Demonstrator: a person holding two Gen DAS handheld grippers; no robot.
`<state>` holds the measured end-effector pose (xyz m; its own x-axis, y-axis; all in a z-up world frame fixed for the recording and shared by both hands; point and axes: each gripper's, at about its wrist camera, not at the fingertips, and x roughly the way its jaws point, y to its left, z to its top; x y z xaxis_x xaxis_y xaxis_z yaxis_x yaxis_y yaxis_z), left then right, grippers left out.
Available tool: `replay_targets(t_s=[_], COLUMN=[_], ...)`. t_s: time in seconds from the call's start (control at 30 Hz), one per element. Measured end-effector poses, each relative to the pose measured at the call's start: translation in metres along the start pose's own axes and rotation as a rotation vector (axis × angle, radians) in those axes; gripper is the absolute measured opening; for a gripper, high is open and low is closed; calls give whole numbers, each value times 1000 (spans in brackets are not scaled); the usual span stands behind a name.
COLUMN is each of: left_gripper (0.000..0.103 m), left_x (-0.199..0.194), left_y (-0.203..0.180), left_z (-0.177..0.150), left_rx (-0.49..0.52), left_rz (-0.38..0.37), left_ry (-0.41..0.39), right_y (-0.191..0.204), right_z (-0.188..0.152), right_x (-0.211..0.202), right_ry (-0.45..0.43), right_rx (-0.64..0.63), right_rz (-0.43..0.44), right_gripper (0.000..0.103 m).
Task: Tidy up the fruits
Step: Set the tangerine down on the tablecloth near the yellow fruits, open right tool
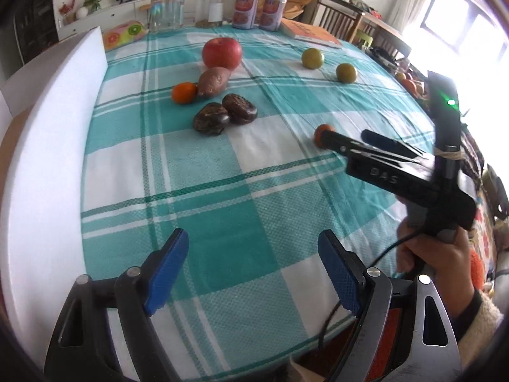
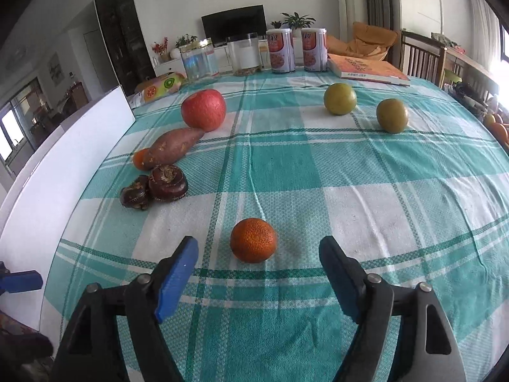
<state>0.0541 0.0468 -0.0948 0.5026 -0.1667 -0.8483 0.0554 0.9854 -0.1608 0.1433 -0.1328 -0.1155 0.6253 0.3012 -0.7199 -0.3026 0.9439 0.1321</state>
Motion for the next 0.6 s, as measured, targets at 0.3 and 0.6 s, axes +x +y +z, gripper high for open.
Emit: replay_targets(t_s=[0.3,0.6], left_gripper=[94,103], left_x=[48,50], left_y=[8,15], left_z=[2,-1], left_rx=[54,36], left_rz=[163,176], left_ry=[-45,-90], right_y=[-27,-69], right_z=[-6,-10], right_x=[-9,-18], right_ry=[-10,-30], right_rx=[120,311], right_rz=[-216,-288], right_gripper=[82,82])
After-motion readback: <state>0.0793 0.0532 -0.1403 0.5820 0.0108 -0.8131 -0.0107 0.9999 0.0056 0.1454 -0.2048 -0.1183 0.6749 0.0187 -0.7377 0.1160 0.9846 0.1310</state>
